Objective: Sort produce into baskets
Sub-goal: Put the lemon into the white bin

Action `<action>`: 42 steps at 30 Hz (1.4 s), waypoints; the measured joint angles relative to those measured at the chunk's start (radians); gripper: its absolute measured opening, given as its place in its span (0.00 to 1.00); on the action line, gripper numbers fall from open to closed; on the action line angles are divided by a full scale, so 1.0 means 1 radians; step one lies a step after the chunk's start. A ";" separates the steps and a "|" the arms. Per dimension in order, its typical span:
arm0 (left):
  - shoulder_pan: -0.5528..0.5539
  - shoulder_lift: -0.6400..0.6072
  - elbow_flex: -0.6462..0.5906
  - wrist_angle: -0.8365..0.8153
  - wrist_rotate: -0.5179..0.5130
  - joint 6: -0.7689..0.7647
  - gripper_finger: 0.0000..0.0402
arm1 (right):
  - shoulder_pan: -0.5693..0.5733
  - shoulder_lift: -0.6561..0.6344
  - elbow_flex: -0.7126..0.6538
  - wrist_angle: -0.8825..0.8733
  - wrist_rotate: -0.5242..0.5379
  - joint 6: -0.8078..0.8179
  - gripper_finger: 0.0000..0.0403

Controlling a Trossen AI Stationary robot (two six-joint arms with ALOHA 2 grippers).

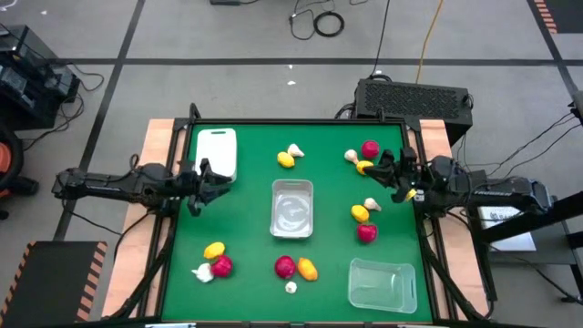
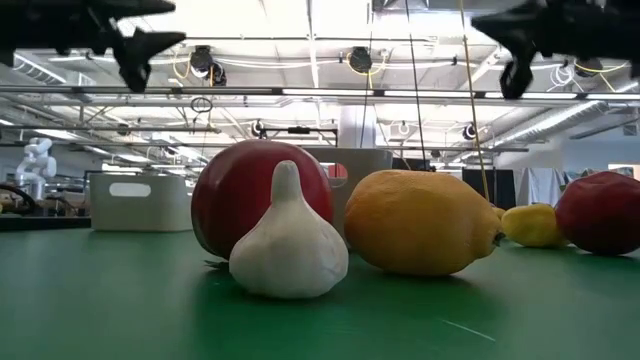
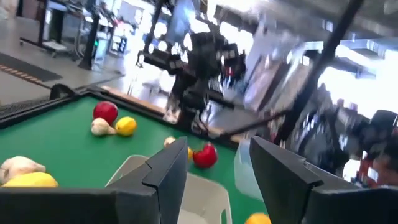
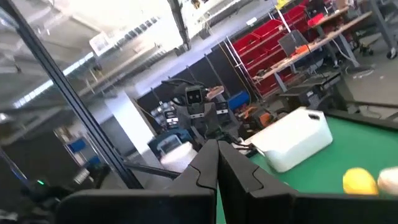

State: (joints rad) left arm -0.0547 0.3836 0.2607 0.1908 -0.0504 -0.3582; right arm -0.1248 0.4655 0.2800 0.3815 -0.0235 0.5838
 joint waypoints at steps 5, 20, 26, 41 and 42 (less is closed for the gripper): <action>0.000 0.127 0.197 -0.231 0.036 0.075 0.45 | 0.037 0.175 0.176 -0.022 -0.011 -0.095 0.00; -0.097 0.532 0.856 -1.260 0.201 0.051 0.45 | 0.150 0.598 0.697 -0.322 -0.235 -0.531 0.00; -0.187 0.612 0.851 -1.352 0.241 -0.130 0.45 | 0.174 0.707 0.784 -0.360 -0.303 -0.657 0.07; -0.282 0.694 0.655 -1.343 0.235 -0.077 0.59 | 0.253 0.748 0.797 -0.373 -0.177 -0.415 0.33; -0.282 0.694 0.637 -1.333 0.235 -0.079 0.61 | 0.261 0.748 0.797 -0.373 -0.159 -0.414 0.33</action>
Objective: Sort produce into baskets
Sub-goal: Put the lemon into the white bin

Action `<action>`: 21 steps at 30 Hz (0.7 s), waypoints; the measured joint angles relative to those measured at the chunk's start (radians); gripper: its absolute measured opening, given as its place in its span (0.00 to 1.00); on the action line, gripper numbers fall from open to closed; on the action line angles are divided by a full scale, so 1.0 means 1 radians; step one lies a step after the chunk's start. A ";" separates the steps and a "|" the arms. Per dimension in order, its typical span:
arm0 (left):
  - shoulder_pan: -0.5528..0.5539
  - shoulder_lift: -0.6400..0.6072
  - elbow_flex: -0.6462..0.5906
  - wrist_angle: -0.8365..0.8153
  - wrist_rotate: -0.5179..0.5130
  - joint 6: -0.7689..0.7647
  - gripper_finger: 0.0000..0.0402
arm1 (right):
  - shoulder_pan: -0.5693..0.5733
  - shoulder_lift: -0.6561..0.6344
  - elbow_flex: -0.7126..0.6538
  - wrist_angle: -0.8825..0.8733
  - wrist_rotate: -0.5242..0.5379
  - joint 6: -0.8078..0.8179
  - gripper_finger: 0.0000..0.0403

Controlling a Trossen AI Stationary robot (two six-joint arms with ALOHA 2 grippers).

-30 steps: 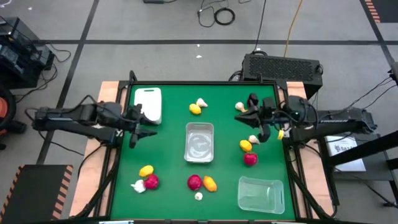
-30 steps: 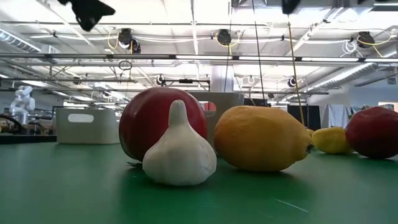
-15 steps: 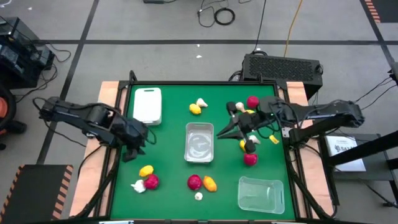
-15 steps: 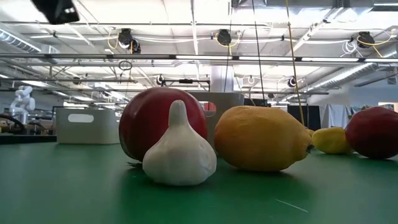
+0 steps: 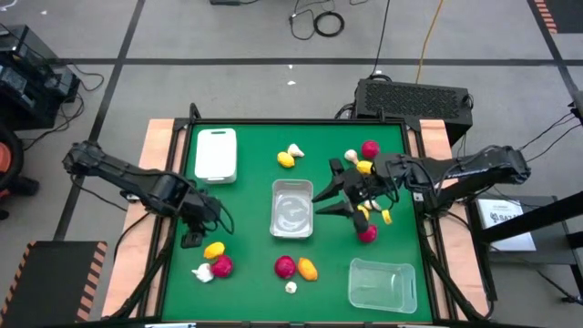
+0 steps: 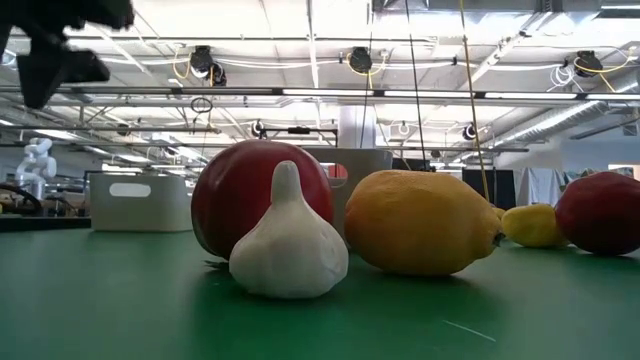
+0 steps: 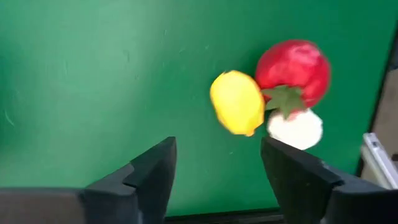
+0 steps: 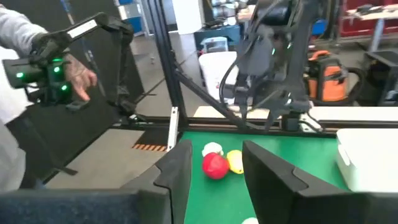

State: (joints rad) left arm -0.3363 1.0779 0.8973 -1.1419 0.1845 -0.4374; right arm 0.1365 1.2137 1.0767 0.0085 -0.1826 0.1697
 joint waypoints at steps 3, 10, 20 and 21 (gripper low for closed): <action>-0.002 0.000 -0.052 0.085 0.029 -0.002 0.69 | 0.019 0.000 0.000 -0.001 0.040 0.002 0.33; -0.065 0.002 -0.122 0.247 0.078 -0.080 0.86 | 0.050 0.000 0.000 -0.007 0.110 0.019 0.33; -0.169 0.089 -0.122 0.270 -0.074 -0.116 0.88 | 0.049 0.000 0.000 -0.014 0.113 0.012 0.33; -0.177 0.102 -0.122 0.280 -0.074 -0.123 0.88 | 0.049 0.000 0.000 -0.014 0.113 0.011 0.33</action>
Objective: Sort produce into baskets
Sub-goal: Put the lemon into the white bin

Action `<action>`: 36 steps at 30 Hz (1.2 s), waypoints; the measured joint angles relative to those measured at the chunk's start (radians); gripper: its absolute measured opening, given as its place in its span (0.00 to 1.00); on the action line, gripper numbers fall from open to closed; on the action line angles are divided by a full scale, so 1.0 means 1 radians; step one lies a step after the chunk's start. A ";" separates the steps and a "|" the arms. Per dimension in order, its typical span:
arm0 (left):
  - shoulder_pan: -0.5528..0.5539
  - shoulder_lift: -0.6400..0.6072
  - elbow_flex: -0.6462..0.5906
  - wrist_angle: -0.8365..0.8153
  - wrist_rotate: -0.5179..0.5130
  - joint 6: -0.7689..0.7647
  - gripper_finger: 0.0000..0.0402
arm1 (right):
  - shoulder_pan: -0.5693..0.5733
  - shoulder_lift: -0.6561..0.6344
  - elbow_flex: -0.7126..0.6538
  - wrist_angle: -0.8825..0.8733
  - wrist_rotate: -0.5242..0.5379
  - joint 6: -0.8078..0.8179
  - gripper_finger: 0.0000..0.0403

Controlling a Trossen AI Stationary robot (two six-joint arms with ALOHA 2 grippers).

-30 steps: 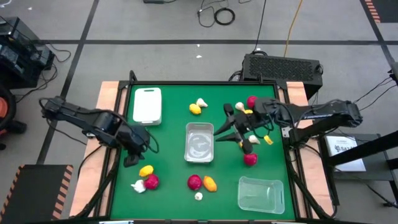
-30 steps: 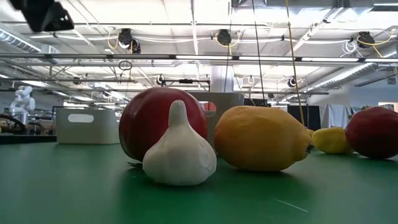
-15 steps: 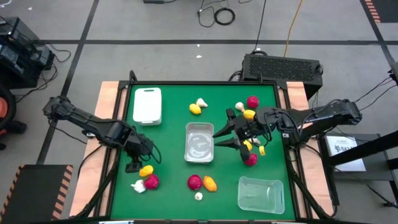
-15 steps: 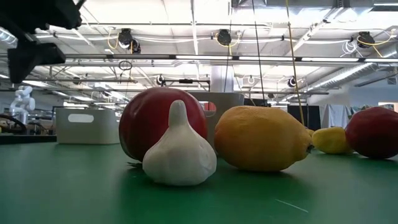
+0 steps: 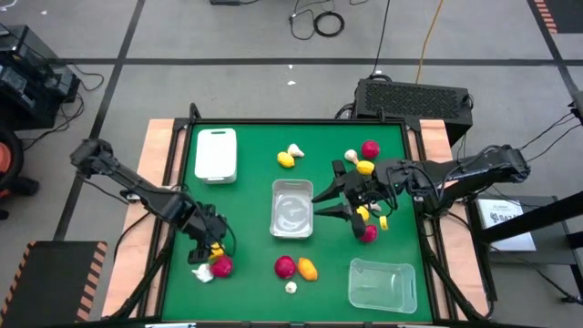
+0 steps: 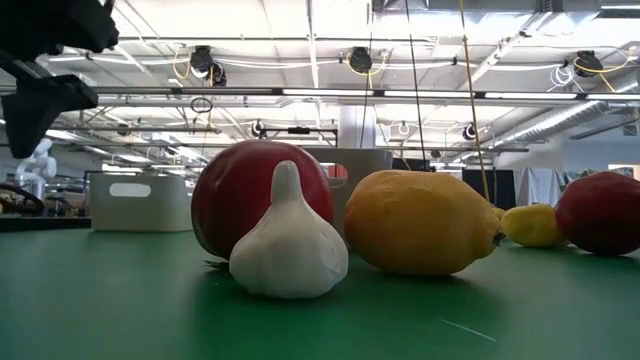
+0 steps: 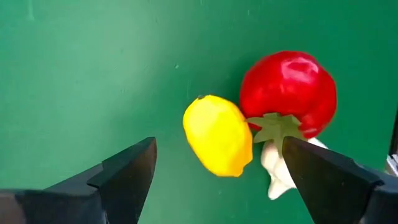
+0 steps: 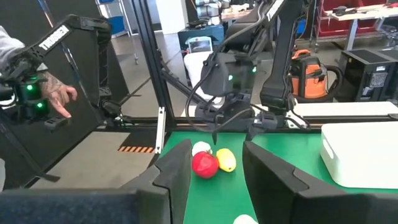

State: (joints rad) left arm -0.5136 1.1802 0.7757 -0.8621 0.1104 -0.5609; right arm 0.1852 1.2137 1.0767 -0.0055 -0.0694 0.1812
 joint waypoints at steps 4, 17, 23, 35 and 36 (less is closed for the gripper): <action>-0.028 0.059 0.000 0.007 -0.015 -0.008 0.88 | 0.000 0.000 0.000 0.000 0.000 -0.001 0.33; -0.065 0.202 0.000 0.025 -0.056 -0.012 0.88 | 0.000 0.000 0.000 -0.032 -0.001 0.003 0.33; -0.065 0.248 0.000 0.036 -0.059 -0.016 0.88 | 0.000 0.000 0.000 -0.032 -0.001 0.003 0.33; -0.065 0.292 0.000 0.042 -0.076 -0.010 0.82 | 0.000 0.000 0.000 -0.031 -0.001 0.010 0.33; -0.065 0.292 0.000 0.042 -0.076 -0.009 0.80 | 0.000 0.000 0.000 -0.031 -0.001 0.010 0.33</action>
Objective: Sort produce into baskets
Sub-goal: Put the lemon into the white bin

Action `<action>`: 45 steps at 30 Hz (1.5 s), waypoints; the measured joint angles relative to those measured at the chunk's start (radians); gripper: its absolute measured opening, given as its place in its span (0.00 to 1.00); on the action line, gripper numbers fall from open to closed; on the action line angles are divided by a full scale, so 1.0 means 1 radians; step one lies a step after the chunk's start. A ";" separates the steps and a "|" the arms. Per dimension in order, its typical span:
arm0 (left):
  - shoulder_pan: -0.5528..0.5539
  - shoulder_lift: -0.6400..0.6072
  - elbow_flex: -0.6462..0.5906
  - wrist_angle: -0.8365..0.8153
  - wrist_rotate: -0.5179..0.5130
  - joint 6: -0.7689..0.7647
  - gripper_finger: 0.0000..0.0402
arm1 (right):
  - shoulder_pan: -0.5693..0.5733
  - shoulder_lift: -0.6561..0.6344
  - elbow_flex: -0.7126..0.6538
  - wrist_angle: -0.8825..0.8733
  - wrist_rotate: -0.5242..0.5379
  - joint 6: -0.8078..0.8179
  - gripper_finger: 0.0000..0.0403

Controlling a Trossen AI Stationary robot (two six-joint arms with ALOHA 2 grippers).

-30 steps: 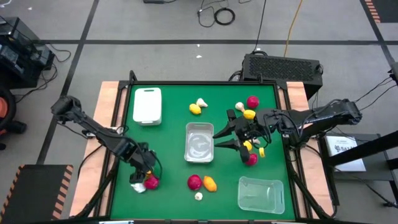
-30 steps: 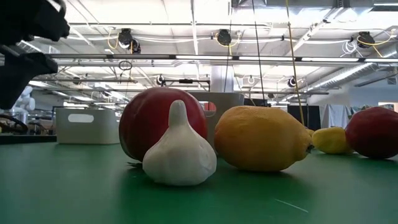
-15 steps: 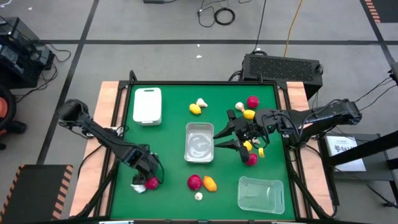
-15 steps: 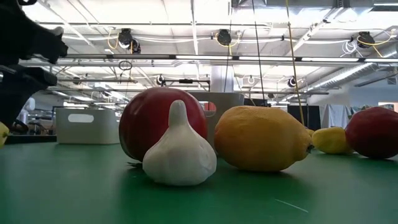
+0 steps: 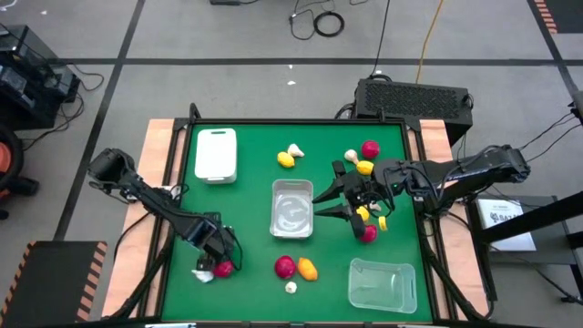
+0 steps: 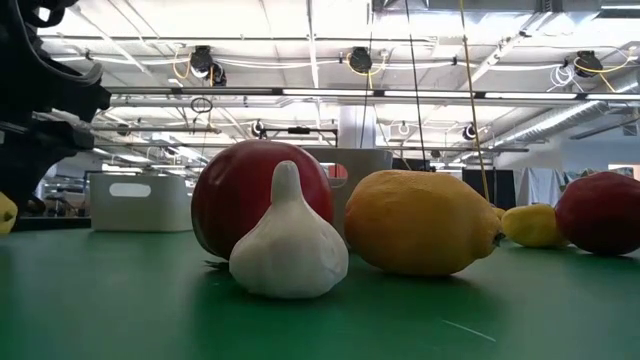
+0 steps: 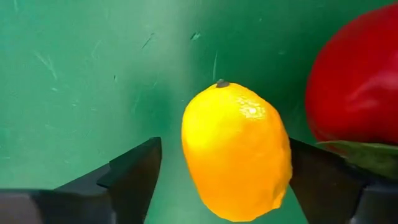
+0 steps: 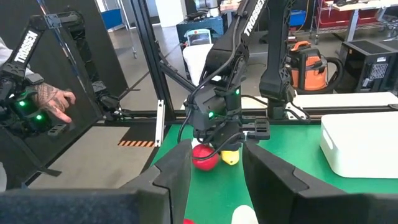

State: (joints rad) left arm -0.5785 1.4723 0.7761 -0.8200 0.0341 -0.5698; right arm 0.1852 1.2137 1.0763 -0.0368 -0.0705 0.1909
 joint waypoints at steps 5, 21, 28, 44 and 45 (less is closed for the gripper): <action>0.000 -0.003 0.000 -0.001 0.000 0.000 0.65 | 0.000 0.000 0.000 0.000 -0.001 0.000 0.33; 0.215 -0.364 0.211 -0.245 -0.322 0.034 0.53 | -0.040 0.000 0.000 0.002 -0.001 0.000 0.33; 0.484 -0.484 0.291 -0.273 -0.406 0.027 0.53 | -0.074 0.000 0.000 0.002 0.000 0.007 0.33; 1.197 -0.352 0.266 -0.285 -0.172 0.352 0.53 | -0.112 0.041 -0.001 0.006 0.020 0.052 0.33; 1.226 -0.334 0.260 -0.286 -0.151 0.369 0.53 | -0.112 0.043 -0.001 0.002 0.021 0.072 0.33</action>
State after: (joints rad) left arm 0.6477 1.1384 1.0365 -1.1056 -0.1164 -0.2008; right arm 0.0730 1.2562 1.0756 -0.0347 -0.0497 0.2633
